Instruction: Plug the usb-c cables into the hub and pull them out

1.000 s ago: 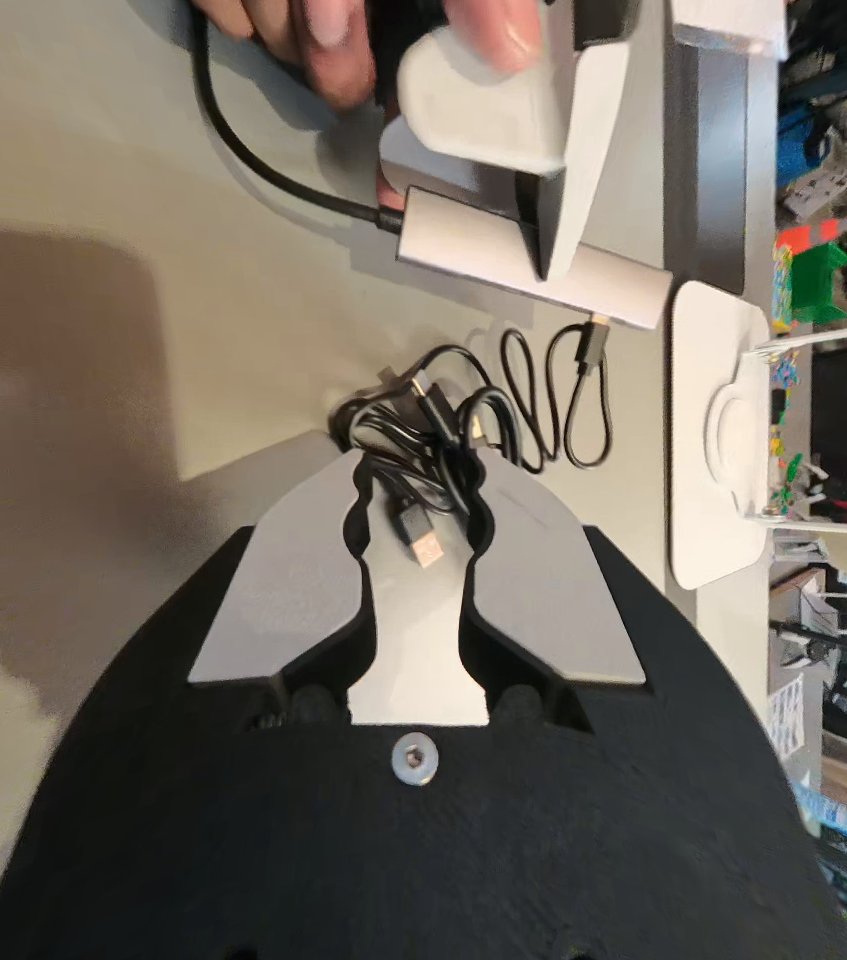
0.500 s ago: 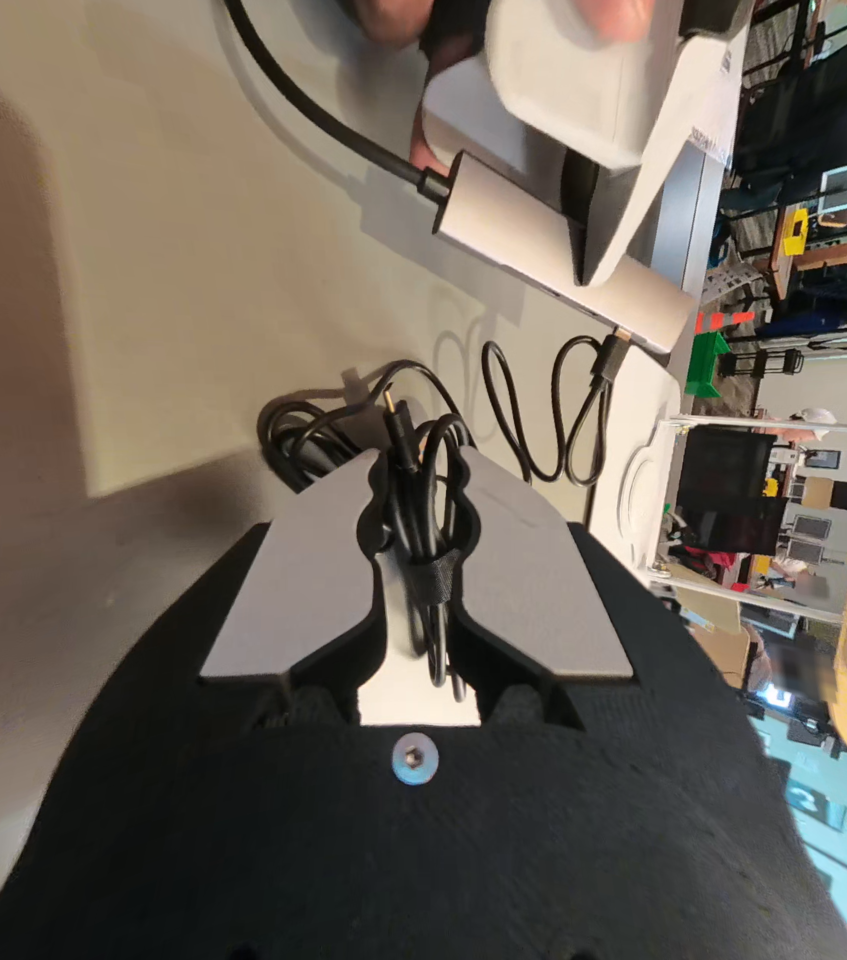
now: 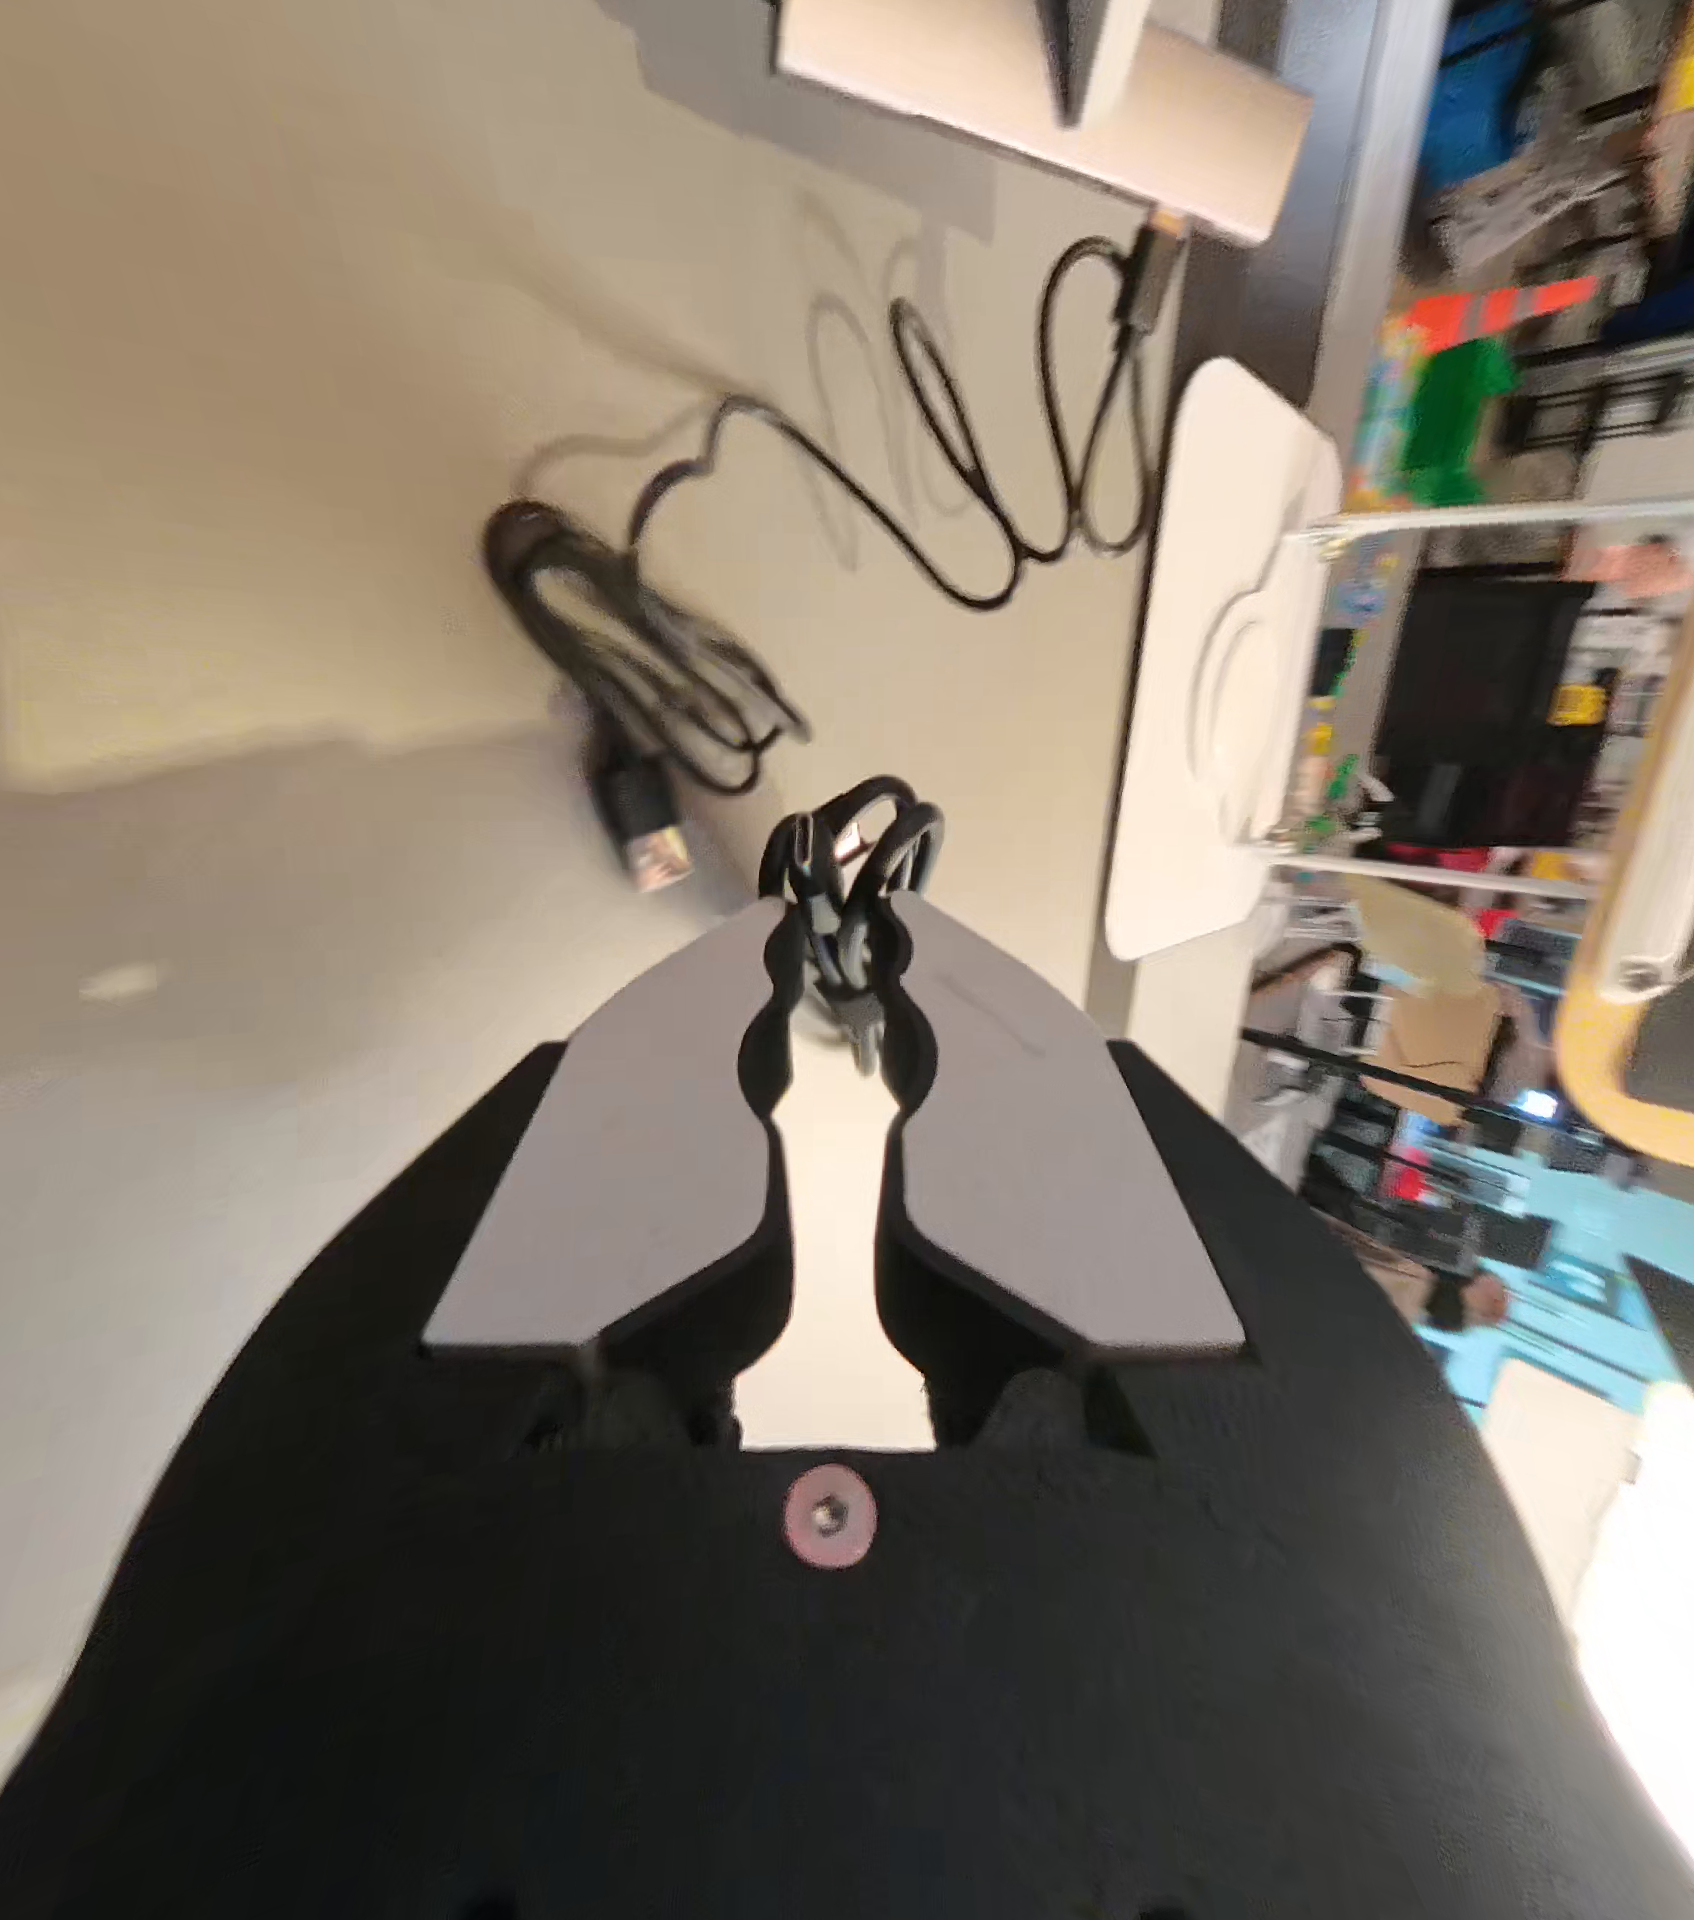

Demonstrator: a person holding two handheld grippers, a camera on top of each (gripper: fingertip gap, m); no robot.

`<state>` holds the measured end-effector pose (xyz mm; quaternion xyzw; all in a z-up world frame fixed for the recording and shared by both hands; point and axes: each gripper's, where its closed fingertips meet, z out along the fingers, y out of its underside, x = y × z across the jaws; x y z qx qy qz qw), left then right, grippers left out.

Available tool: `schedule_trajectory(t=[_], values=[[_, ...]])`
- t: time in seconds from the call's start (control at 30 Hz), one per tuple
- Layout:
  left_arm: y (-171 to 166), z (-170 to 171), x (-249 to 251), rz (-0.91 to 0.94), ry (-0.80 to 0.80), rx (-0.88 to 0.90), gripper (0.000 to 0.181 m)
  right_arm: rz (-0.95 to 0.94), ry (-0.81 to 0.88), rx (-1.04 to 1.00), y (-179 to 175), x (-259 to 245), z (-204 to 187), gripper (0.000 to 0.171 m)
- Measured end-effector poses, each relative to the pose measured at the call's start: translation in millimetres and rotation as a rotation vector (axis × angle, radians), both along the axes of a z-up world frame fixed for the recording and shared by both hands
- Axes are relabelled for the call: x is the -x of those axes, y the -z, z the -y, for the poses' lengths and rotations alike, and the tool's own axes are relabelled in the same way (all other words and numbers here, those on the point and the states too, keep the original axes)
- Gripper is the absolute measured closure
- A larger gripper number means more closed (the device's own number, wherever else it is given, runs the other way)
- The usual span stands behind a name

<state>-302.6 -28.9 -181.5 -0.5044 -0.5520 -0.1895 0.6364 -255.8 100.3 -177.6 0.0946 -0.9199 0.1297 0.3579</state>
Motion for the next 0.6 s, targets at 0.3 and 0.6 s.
schedule_trajectory(t=[0.3,0.6], values=[[0.3,-0.7,0.1,-0.003,0.004,0.005,0.172,0.529,-0.195,-0.28,-37.5,-103.8,-32.9,0.16],[-1.1,-2.6,-2.5,-0.008,0.026,-0.005,0.172,1.301,-0.313,-0.056,20.2,-118.7,9.5,0.165]])
